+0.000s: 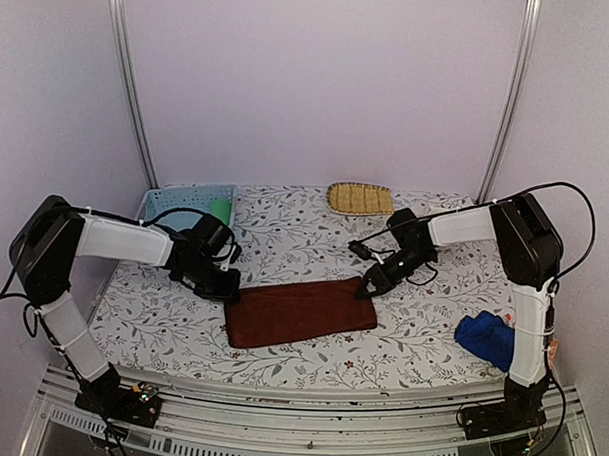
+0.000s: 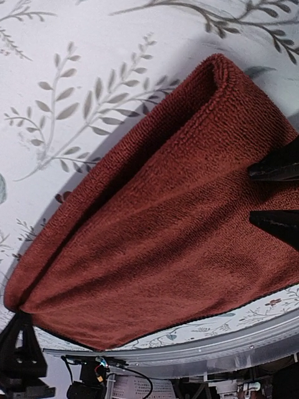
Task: Roll the towels
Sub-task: Adjust the towel at the center of the board.
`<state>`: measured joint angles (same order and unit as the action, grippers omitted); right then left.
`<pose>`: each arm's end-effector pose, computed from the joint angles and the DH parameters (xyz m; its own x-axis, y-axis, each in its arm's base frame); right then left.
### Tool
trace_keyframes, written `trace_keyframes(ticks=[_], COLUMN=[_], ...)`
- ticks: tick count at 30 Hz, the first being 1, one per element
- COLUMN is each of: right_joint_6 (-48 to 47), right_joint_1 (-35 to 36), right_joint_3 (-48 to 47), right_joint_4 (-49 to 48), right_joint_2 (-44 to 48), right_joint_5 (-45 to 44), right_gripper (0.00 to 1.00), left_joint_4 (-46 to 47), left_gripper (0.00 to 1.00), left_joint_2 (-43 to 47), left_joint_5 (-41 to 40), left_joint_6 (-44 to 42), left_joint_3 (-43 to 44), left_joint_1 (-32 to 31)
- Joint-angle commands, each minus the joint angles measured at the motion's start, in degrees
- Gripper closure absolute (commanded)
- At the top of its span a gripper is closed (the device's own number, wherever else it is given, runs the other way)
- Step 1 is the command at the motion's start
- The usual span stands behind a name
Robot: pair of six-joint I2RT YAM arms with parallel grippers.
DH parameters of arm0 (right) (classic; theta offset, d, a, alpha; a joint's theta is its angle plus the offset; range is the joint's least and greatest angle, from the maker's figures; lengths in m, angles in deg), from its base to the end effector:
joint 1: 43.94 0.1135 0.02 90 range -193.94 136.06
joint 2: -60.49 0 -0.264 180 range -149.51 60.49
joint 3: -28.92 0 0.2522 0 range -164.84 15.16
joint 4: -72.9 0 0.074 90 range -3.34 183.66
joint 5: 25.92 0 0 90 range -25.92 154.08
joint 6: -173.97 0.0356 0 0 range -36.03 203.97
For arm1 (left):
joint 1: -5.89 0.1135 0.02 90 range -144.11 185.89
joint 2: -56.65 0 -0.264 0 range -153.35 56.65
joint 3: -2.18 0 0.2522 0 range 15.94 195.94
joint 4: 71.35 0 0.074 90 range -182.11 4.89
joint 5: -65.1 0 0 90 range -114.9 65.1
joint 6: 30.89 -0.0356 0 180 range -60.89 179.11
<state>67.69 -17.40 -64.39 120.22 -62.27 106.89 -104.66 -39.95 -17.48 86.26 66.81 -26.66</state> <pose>0.3519 0.2028 0.1141 -0.7051 -0.5820 -0.4051 -0.6923 0.4413 0.5709 0.2588 -0.1707 0.1429 -0.9455 0.0667 -0.3186 0.1659 0.9409 -0.2952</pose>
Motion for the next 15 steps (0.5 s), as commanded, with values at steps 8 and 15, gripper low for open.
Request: trace_keyframes(ticks=[8, 15], right_joint_6=[-12.8, -21.6], right_joint_1=[11.8, 11.4], right_joint_3=[13.4, 8.6], right_joint_4=[13.2, 21.9], right_joint_2=[12.9, 16.0], right_joint_5=[7.6, 14.9], right_gripper=[0.78, 0.75], left_joint_4=[-7.1, -11.4], left_gripper=[0.90, 0.88], left_joint_2=[-12.7, -3.5], left_joint_5=[-5.9, -7.8], left_joint_6=[-8.9, -7.3], left_joint_3=[24.8, 24.8], left_joint_1=[0.3, -3.8])
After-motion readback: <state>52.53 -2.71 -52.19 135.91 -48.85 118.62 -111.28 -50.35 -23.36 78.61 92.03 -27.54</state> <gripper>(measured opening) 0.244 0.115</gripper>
